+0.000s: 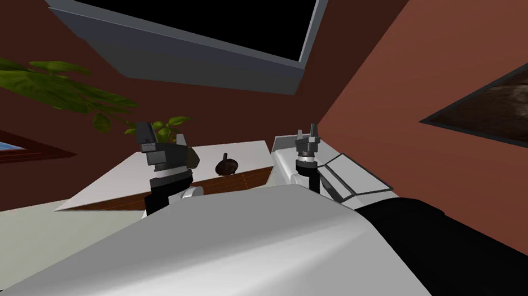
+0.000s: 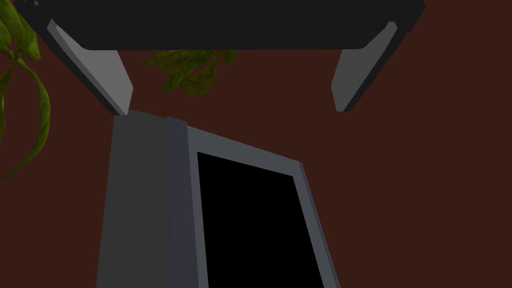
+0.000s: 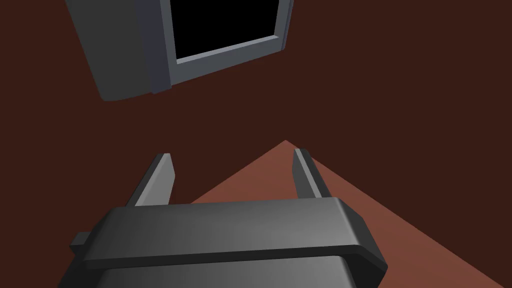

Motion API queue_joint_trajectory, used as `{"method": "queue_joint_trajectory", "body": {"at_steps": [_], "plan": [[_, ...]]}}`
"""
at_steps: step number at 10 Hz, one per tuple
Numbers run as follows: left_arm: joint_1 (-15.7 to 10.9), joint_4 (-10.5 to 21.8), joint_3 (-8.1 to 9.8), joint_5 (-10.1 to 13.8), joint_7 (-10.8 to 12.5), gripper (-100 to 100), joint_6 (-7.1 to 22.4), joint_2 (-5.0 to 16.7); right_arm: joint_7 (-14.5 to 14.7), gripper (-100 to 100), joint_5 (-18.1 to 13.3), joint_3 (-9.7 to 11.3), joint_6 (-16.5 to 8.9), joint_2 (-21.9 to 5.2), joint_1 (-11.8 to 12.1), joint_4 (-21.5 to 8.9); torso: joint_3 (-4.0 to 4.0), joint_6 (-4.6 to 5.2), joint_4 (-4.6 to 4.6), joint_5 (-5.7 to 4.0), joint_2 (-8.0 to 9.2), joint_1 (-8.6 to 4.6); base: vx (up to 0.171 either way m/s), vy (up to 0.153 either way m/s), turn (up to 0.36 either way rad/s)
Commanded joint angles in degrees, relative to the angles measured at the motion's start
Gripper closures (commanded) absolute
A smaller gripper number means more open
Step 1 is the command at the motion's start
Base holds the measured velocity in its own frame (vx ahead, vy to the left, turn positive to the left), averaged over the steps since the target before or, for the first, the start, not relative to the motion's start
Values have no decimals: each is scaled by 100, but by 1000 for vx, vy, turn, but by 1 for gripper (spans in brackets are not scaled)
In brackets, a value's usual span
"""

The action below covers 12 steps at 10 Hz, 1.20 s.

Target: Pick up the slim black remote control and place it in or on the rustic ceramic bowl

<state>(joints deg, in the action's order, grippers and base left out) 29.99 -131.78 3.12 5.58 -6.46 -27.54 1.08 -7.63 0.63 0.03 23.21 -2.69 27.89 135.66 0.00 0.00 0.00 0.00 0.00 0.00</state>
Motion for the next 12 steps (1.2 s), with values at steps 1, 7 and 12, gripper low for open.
{"method": "queue_joint_trajectory", "body": {"at_steps": [1, 7, 12], "plan": [[-101, 31, 46, 5, 162, -100, 111, 75, 0, 0, 0, 0, 0, 0, 0, 0, 0, 0, 0, 0, 0, 0, -11, -7, -136], [-529, 260, 328, 24, 984, -100, 760, 382, 0, 0, 0, 0, 0, 0, -1, 0, 7, 3, 3, 1, 12, 7, -27, 5, -196], [-869, 553, 639, 41, 1705, -100, 1420, 625, 0, 0, 0, -1, 0, 0, 0, 0, 3, -2, 1, 3, 5, 11, -19, 24, -168]]}}
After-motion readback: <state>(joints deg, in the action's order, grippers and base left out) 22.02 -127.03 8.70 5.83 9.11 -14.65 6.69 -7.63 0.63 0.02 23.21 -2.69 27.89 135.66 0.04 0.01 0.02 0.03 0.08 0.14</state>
